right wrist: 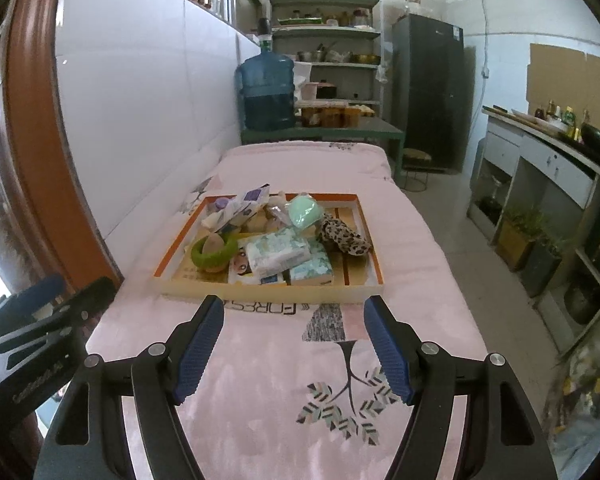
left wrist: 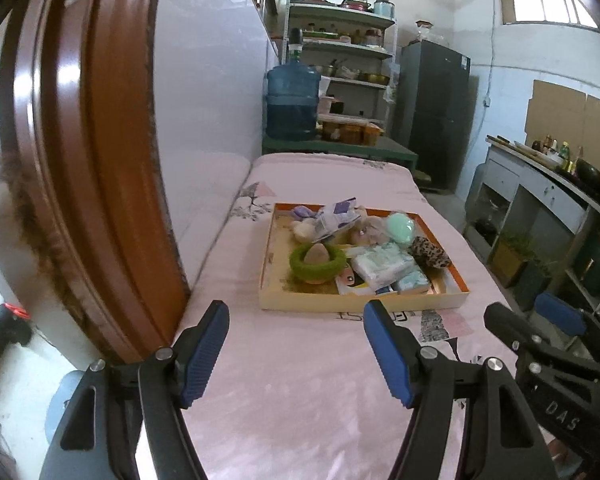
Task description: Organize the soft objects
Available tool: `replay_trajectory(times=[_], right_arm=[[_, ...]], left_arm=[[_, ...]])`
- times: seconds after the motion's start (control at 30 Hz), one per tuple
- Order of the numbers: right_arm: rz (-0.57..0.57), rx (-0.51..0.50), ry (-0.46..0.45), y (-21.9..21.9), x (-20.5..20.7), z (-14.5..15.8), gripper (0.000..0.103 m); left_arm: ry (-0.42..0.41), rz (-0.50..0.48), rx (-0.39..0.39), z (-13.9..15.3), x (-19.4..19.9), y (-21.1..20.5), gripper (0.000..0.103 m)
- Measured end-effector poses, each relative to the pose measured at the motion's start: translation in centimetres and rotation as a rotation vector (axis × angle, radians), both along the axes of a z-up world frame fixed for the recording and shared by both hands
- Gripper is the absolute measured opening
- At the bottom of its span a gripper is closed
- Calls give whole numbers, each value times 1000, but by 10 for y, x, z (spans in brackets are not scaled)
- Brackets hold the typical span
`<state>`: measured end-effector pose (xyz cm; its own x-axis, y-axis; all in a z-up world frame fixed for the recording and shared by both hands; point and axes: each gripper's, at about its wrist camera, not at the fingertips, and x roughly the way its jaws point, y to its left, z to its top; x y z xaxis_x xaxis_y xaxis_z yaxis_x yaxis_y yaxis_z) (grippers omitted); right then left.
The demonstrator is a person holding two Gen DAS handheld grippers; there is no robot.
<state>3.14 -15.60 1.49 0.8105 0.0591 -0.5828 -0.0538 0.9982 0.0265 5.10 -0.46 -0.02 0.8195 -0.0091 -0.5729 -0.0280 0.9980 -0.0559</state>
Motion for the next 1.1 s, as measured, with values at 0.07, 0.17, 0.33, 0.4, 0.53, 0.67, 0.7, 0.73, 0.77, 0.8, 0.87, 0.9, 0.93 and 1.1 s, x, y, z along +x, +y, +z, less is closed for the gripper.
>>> replay_trajectory(times=[0.07,0.17,0.33,0.4,0.53,0.67,0.7,0.73,0.77,0.8,0.87,0.9,0.93,1.1], right_arm=[[2,-5,2,2,-8,2,74],[-3,-12,-4,4,-18,5,74],[-15,0,-28,4,-33,15,74],[-18,9,-36,4,-38,19,74],[-18,8,-47,4,-44,24,74],[-15,17,-43,6,-46,25,74],[-15,17,-42,6,-46,25,74],[-14,18,-40,7,-47,25,74],[-13,20,-38,7,-47,25,74],[-13,22,-37,7,-47,24,74],[-13,23,-35,8,-46,24,74],[-12,24,-36,8,-46,24,74],[-13,24,-36,8,-46,24,74],[-11,29,-30,8,-45,23,74]], left_arm=[[-18,4,2,5,-9,0,70],[-33,13,8,11,-18,1,70],[-41,23,-2,16,-29,3,69],[-42,18,-7,17,-31,4,69],[-47,16,-6,19,-32,4,69],[-59,16,9,21,-36,2,69],[-59,14,9,21,-36,2,69],[-57,11,6,21,-36,2,69],[-55,11,5,21,-37,3,69],[-54,13,5,20,-36,4,69],[-49,16,5,20,-35,4,69],[-48,17,4,20,-35,5,69],[-47,17,2,19,-34,5,69],[-50,19,7,19,-34,6,69]])
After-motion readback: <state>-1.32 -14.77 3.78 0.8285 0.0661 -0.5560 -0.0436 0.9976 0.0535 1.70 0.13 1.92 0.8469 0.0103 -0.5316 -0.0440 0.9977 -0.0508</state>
